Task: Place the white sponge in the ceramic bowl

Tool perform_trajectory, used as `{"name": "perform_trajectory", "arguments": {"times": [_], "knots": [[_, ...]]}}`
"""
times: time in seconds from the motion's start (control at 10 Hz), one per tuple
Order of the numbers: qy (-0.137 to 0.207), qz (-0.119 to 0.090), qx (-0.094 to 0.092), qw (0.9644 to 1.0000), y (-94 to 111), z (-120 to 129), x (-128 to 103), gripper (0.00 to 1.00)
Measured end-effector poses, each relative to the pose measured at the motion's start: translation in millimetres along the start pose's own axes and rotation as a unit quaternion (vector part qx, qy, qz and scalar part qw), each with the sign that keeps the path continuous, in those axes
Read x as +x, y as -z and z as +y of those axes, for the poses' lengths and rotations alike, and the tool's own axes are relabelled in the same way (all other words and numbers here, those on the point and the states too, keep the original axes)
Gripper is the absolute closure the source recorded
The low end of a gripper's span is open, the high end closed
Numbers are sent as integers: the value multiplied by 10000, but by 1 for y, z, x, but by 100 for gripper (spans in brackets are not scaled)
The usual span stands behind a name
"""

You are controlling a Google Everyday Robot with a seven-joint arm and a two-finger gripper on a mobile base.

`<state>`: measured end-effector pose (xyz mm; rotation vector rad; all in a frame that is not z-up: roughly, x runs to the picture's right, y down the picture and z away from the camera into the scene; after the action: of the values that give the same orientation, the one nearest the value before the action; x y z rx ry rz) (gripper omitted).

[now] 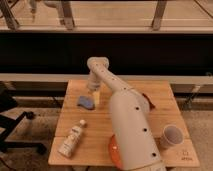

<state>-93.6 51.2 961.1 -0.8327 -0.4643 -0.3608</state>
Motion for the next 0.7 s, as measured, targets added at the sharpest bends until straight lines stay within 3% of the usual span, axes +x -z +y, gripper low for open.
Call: {"name": "perform_trajectory", "arguments": {"times": [0.3,0.5,0.7], "knots": [[-23,-38,-44,10000,-1,0,2,5],[-22,-65,-78,9999,-2,0,2,12],[-22,-82,-104,9999,-2,0,3,9]]}}
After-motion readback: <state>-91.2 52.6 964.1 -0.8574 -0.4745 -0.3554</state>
